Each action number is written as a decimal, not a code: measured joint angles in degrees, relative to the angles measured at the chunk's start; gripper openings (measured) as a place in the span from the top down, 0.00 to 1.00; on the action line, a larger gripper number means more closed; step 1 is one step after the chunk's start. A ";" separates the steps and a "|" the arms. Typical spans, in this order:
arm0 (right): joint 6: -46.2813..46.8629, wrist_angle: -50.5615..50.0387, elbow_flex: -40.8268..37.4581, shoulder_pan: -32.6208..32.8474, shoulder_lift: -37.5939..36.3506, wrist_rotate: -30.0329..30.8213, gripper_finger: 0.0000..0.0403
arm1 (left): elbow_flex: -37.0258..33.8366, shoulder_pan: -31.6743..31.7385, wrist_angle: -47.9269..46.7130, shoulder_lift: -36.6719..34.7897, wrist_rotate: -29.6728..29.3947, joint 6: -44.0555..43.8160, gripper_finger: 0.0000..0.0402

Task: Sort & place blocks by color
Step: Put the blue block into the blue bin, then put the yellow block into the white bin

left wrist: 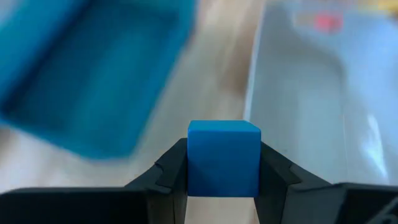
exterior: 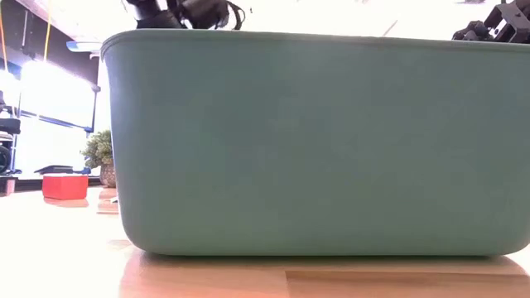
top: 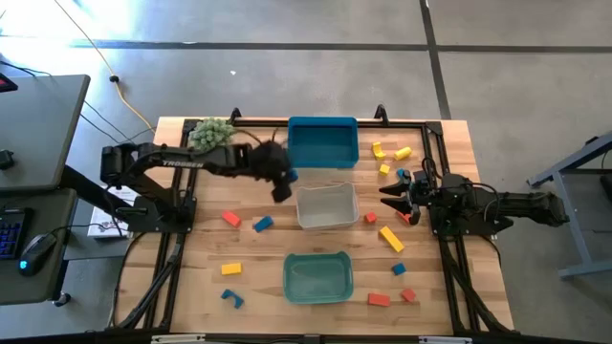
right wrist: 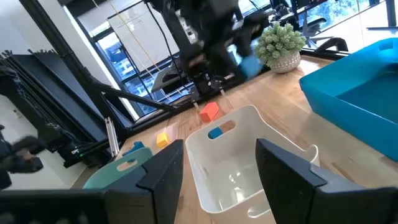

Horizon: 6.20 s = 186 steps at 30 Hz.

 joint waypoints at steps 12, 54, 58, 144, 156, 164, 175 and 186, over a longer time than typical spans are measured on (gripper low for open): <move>0.00 -0.03 0.01 0.01 0.00 0.00 0.53 | 6.32 10.82 14.17 -0.04 2.73 5.95 0.74; 0.00 -0.38 0.00 0.01 0.00 0.00 0.53 | 6.26 19.77 19.02 20.13 8.86 5.30 0.63; 0.00 -0.38 0.01 -0.01 0.00 0.00 0.53 | 6.26 19.77 19.03 20.13 8.98 5.18 0.59; -7.39 -44.82 46.09 -0.16 21.10 36.24 0.53 | 8.00 -0.28 -8.87 -13.51 -10.32 -17.69 0.51; -0.19 -61.95 54.60 -7.24 39.87 29.94 0.53 | 8.00 1.87 -8.86 -13.51 -10.33 -10.75 0.51; -4.75 -64.88 54.87 -14.02 48.96 19.97 0.53 | 8.00 3.11 -8.86 -13.51 -10.02 -8.16 0.51; -13.44 -64.87 54.87 -23.41 59.10 7.09 0.49 | 8.00 3.37 -8.86 -13.51 -8.52 -8.15 0.51; -26.36 -63.74 54.87 -28.75 69.87 7.68 0.42 | 8.00 3.37 -8.86 -13.51 -8.48 -8.20 0.51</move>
